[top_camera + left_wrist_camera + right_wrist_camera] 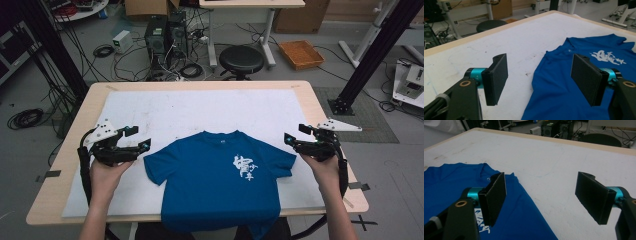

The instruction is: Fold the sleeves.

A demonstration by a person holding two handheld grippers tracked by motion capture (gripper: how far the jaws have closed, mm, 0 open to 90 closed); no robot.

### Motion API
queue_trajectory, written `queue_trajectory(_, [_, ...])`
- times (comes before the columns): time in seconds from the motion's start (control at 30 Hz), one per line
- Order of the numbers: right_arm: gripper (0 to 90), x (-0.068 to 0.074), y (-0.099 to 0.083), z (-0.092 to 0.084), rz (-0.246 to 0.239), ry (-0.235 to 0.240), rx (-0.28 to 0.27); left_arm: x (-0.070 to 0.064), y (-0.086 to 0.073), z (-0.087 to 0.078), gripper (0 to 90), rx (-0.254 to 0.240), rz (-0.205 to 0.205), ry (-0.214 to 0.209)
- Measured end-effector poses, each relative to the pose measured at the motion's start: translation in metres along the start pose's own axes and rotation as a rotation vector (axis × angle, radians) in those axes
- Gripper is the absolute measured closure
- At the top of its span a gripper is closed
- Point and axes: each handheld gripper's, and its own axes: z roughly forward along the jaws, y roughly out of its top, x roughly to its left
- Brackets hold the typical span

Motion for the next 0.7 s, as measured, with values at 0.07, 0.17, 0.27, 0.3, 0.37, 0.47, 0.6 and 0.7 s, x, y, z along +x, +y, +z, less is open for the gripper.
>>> queue_trajectory(0.07, [24.6,0.001,0.0,-0.001,-0.001,0.0,-0.002,0.0,0.0,0.0,30.1,0.001,0.002,-0.006])
queue_trajectory(0.17, [24.6,0.002,0.001,-0.004,-0.005,0.0,-0.005,0.0,0.0,0.003,30.1,0.005,0.005,-0.008])
queue_trajectory(0.27, [24.6,0.001,0.0,-0.007,-0.006,-0.01,-0.007,0.001,-0.002,0.007,30.1,0.017,0.001,-0.005])
queue_trajectory(0.3, [24.6,0.0,0.0,-0.008,-0.005,-0.011,-0.008,0.003,-0.003,0.01,30.1,0.035,0.001,0.005])
queue_trajectory(0.37, [24.6,-0.001,-0.001,-0.009,0.0,-0.016,-0.01,0.004,-0.005,0.011,30.1,0.047,-0.004,0.011])
queue_trajectory(0.47, [24.6,-0.003,-0.002,-0.009,0.004,-0.023,-0.01,0.005,-0.008,0.012,30.4,0.05,-0.015,0.016])
queue_trajectory(0.6, [24.6,-0.005,-0.003,-0.01,0.013,-0.025,-0.009,0.011,-0.013,0.012,30.3,0.075,-0.057,0.007])
queue_trajectory(0.7, [24.6,-0.004,-0.002,-0.01,0.006,-0.03,-0.011,0.015,-0.02,0.011,30.7,0.093,-0.082,0.015])
